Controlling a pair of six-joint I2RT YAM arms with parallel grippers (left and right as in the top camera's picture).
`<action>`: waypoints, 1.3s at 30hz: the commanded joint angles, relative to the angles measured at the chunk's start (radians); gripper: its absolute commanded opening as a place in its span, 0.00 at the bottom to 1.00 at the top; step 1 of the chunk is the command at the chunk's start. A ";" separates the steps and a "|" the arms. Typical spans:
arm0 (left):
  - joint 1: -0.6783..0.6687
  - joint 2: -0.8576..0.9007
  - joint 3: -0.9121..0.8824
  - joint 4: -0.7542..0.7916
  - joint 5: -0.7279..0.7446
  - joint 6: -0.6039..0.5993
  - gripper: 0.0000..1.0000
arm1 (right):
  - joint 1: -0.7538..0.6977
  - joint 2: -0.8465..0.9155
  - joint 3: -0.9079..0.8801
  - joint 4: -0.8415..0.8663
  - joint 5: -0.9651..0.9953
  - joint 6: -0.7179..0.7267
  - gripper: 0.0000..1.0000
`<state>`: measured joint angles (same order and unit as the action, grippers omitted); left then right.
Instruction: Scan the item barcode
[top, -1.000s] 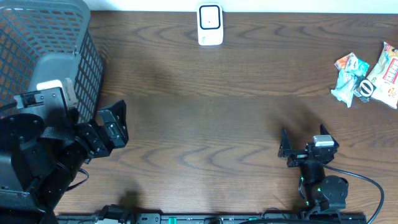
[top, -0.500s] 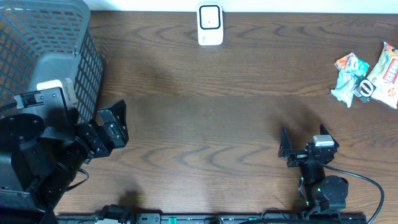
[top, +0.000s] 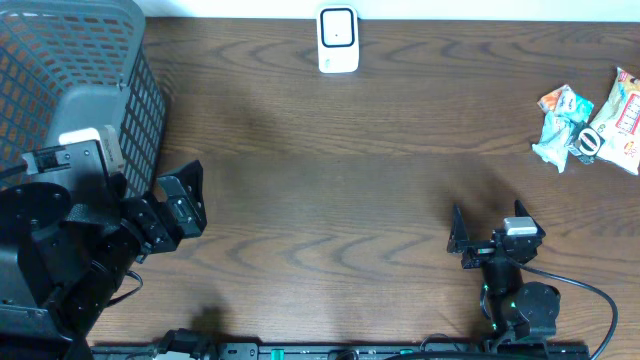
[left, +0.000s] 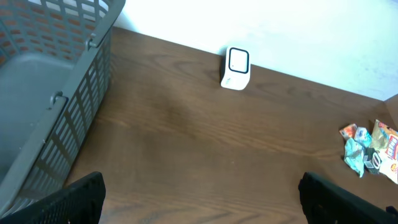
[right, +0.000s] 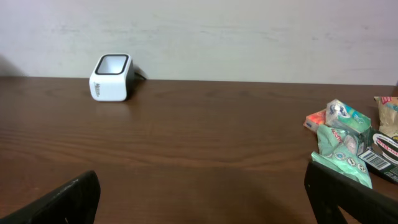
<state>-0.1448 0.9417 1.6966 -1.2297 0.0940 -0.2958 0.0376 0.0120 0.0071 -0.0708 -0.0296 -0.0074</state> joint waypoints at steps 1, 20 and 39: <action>0.003 0.000 0.007 -0.007 -0.013 -0.010 0.98 | -0.004 -0.007 -0.001 -0.005 -0.003 0.014 0.99; 0.003 -0.058 0.007 -0.061 -0.013 -0.010 0.98 | -0.004 -0.007 -0.001 -0.004 -0.003 0.014 0.99; 0.003 -0.098 -0.066 -0.126 -0.013 -0.016 0.98 | -0.004 -0.007 -0.001 -0.004 -0.003 0.014 0.99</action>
<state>-0.1448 0.8711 1.6764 -1.4036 0.0937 -0.3111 0.0376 0.0120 0.0071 -0.0704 -0.0296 -0.0074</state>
